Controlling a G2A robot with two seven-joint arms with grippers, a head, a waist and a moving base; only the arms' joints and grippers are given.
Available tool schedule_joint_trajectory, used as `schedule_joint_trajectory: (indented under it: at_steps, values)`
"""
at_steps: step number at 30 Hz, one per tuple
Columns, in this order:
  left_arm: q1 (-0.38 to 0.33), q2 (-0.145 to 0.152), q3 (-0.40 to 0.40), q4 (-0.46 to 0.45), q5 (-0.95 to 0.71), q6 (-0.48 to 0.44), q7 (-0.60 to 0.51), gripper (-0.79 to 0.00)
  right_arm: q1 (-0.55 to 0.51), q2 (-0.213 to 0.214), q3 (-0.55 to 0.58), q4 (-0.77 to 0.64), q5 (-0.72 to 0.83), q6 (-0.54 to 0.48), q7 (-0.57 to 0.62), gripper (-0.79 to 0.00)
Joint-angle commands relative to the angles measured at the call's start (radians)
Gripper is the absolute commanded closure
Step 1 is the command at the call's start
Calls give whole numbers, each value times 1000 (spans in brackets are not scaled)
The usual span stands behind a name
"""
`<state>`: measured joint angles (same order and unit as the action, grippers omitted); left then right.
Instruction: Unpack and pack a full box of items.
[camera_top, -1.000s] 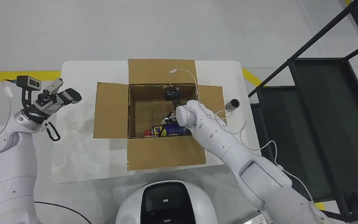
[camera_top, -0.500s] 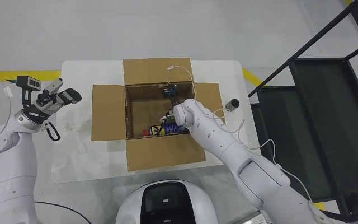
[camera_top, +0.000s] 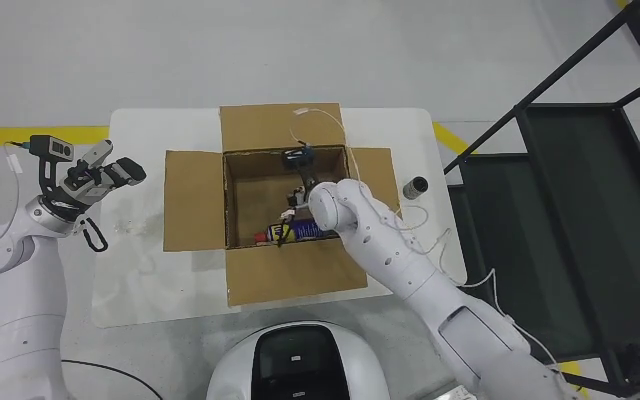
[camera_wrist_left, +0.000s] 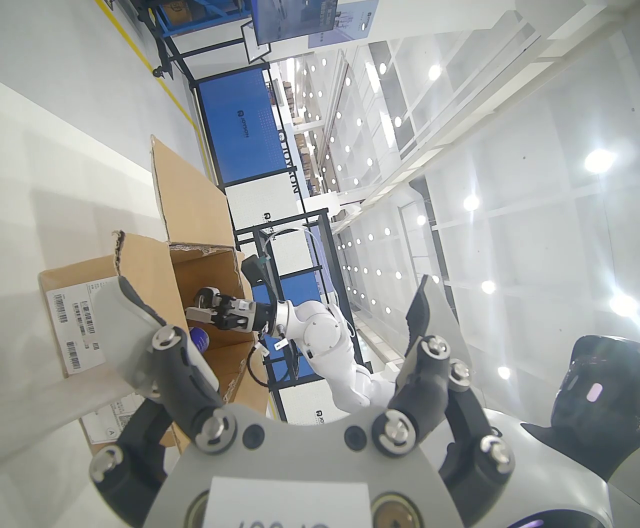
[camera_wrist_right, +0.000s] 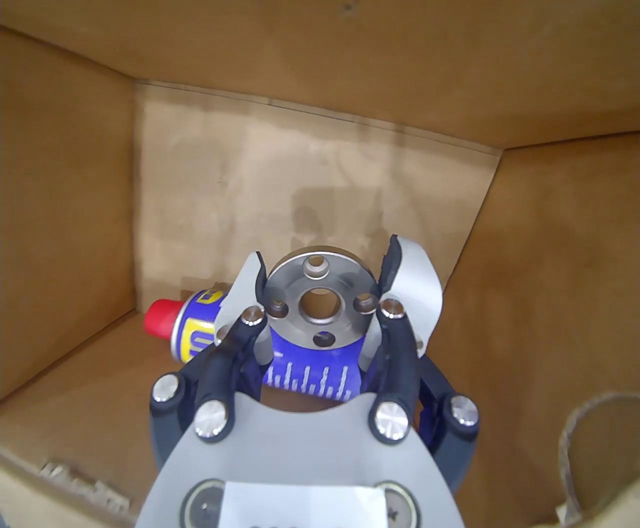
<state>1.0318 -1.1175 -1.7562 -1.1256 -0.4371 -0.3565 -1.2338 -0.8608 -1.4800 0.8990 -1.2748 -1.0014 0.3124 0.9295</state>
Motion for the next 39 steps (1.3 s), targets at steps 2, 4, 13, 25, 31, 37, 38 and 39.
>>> schedule_joint_trajectory:
  at_steps: [2, 4, 13, 25, 31, 37, 38, 39]
  values:
    - [0, 0, 0, 0, 0, 0, 0, -785, -49, 17, 40, -106, -20, -20, 22, 0]
    - [0, 0, 0, 0, 0, 0, 0, -785, -80, 28, 62, -168, -57, -25, 40, 0]
    - [0, 0, 0, 0, 0, 0, 0, -785, -142, 46, 117, -286, -79, -53, 75, 0]
    - [0, 0, 0, 0, 0, 0, 0, -785, -142, 46, 117, -286, -79, -53, 75, 0]
    - [0, 0, 0, 0, 0, 0, 0, -785, -142, 46, 117, -286, -79, -53, 75, 0]
    - [0, 0, 0, 0, 0, 0, 0, -785, -142, 46, 117, -286, -79, -53, 75, 0]
    - [0, 0, 0, 0, 0, 0, 0, -785, -142, 46, 117, -286, -79, -53, 75, 0]
    - [0, 0, 0, 0, 0, 0, 0, -785, -142, 46, 117, -286, -79, -53, 75, 0]
